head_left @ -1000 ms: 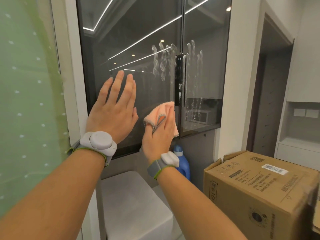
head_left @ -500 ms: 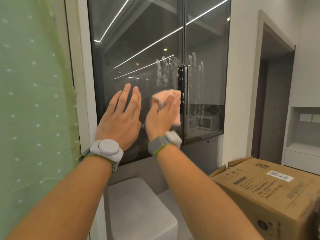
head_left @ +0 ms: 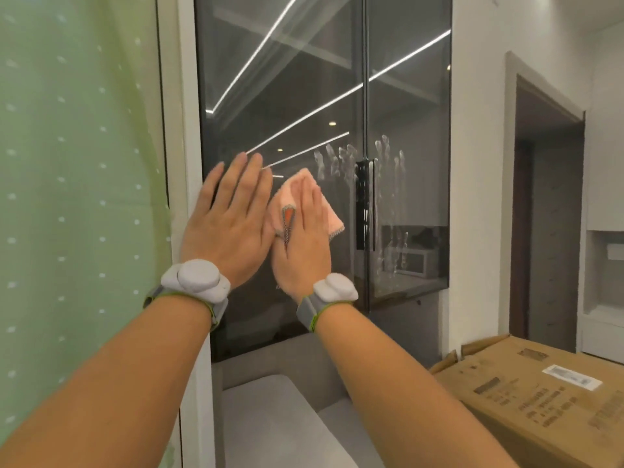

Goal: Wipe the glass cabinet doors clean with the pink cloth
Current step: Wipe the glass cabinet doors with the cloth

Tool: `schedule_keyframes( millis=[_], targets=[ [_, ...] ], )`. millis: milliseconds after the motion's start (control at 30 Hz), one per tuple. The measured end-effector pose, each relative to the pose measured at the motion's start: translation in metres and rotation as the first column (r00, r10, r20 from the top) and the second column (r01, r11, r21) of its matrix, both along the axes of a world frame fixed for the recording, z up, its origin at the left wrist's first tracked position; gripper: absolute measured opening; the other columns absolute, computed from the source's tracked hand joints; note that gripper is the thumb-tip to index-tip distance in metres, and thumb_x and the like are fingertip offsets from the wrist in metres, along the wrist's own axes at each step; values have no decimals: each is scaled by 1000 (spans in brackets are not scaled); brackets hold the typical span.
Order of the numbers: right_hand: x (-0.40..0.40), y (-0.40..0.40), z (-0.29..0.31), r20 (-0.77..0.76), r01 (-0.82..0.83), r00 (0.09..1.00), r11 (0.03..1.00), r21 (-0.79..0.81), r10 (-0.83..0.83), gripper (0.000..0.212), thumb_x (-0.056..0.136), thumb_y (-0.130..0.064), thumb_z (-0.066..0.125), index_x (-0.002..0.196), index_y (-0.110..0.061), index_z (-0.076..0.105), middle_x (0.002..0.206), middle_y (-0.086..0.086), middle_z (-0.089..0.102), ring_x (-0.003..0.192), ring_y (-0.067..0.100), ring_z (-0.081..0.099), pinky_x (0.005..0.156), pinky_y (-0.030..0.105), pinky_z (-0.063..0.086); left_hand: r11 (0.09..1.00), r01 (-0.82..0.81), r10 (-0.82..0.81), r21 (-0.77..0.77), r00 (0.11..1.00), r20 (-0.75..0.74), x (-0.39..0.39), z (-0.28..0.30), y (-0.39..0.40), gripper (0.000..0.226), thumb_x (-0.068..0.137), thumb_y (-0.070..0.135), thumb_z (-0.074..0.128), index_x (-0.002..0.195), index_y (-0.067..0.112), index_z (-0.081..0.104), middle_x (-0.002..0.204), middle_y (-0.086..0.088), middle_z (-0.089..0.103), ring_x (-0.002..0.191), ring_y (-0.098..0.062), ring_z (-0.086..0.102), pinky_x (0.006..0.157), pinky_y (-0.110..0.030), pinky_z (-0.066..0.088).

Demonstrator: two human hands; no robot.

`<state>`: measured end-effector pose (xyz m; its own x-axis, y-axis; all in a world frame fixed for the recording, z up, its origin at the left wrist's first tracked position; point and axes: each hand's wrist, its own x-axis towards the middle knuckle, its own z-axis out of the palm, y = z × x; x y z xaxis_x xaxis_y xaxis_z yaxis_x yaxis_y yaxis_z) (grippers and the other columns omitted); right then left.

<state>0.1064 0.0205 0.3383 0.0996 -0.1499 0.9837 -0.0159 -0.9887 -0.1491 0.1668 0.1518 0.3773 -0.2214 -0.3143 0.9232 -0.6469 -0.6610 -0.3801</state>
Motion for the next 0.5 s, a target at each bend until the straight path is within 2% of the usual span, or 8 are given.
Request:
schedule_keyframes(
  millis=[100, 167, 233, 333, 367, 433, 500],
  targets=[
    [-5, -7, 27, 73, -16, 997, 987, 158, 4, 76, 97, -46, 26, 163, -14, 6, 173, 6, 9, 160, 17, -1, 131, 44, 7, 1000, 20, -20, -6, 999, 49, 1, -5, -4, 61, 109, 33, 32, 162, 4, 30, 168, -17, 32, 157, -36, 29, 130, -52, 18],
    [-1, 4, 13, 115, -20, 993, 968, 251, -9, 78, 97, -45, 34, 163, -16, 5, 173, 6, 9, 161, 22, 3, 131, 47, 10, 999, 10, -8, -30, 998, 55, 3, -4, -3, 61, 108, 32, 32, 161, 2, 31, 167, -17, 34, 157, -37, 30, 130, -52, 19],
    [2, 11, -5, 125, -15, 992, 977, 212, -12, 77, 101, -37, 44, 163, -15, 5, 173, 9, 10, 161, 25, 5, 130, 50, 14, 1000, -6, 7, -16, 999, 47, 3, -4, -1, 60, 109, 32, 32, 160, 0, 33, 166, -19, 35, 156, -38, 30, 130, -54, 19],
    [-6, -4, 18, -5, 15, 1000, 995, -101, -15, 70, 102, -30, 42, 160, -4, 13, 170, 19, 16, 160, 33, 10, 130, 50, 15, 999, 39, -40, 11, 999, 20, 0, -4, -1, 59, 108, 32, 33, 157, 0, 39, 163, -21, 40, 155, -43, 31, 127, -58, 23],
    [-9, -9, 36, -16, 38, 999, 989, -141, -41, 69, 102, -33, 38, 160, -1, 17, 169, 20, 17, 159, 34, 12, 130, 50, 15, 999, 45, -45, 12, 999, 18, 0, -4, 0, 59, 107, 32, 33, 156, -1, 41, 162, -21, 42, 154, -44, 32, 127, -60, 24],
    [-13, -14, 68, 8, 68, 998, 995, -73, -67, 71, 101, -38, 37, 160, -2, 19, 170, 16, 19, 159, 33, 14, 130, 46, 15, 999, 43, -43, 0, 999, 12, 1, -5, 0, 59, 106, 32, 34, 155, -1, 43, 159, -22, 44, 153, -46, 33, 126, -60, 24],
    [-7, -11, 72, 102, 111, 988, 991, 71, -118, 74, 99, -39, 48, 160, -6, 22, 169, 10, 25, 157, 32, 23, 128, 45, 20, 999, 35, -35, 3, 999, 19, 0, -5, 0, 59, 106, 32, 33, 153, -2, 44, 157, -22, 45, 153, -45, 33, 127, -60, 23]
  ],
)
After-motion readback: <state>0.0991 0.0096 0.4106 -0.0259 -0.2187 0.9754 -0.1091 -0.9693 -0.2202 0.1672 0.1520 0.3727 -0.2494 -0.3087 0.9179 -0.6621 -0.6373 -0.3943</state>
